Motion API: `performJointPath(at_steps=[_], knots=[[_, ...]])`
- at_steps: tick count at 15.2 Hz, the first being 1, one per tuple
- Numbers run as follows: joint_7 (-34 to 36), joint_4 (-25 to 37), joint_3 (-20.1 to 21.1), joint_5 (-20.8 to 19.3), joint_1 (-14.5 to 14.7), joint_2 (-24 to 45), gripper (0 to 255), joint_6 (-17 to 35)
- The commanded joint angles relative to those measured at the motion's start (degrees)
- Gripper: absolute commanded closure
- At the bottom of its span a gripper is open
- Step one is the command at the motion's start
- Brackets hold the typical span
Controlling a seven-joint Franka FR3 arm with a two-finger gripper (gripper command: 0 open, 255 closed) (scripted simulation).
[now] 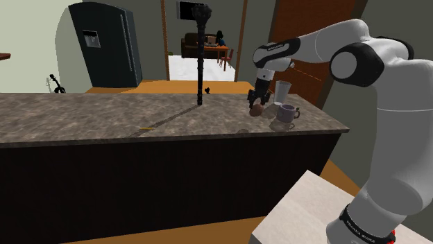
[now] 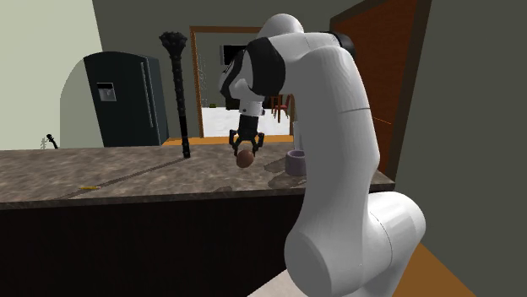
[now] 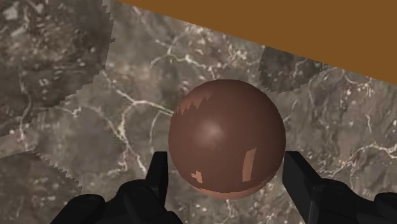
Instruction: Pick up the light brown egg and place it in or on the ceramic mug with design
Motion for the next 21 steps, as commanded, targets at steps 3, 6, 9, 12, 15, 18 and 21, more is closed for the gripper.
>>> performJointPath(at_steps=[3,6,9,12,15,18,21], knots=[[0.7,2.2,-0.1,-0.4,0.0,-0.7,255,-2.7],[1.1,3.9,-0.2,-0.6,-0.1,-1.1,255,-4.8],[1.5,5.7,-0.3,-0.8,-0.2,-1.4,255,-6.9],[1.9,7.8,-0.3,-0.9,-0.4,-1.6,255,-9.1],[2.3,10.0,-0.4,-1.0,-0.6,-1.6,255,-11.3],[1.4,11.6,-0.8,-1.0,-1.5,-1.3,255,-12.8],[-2.1,13.2,-1.9,-0.8,-4.3,-0.3,255,-14.1]])
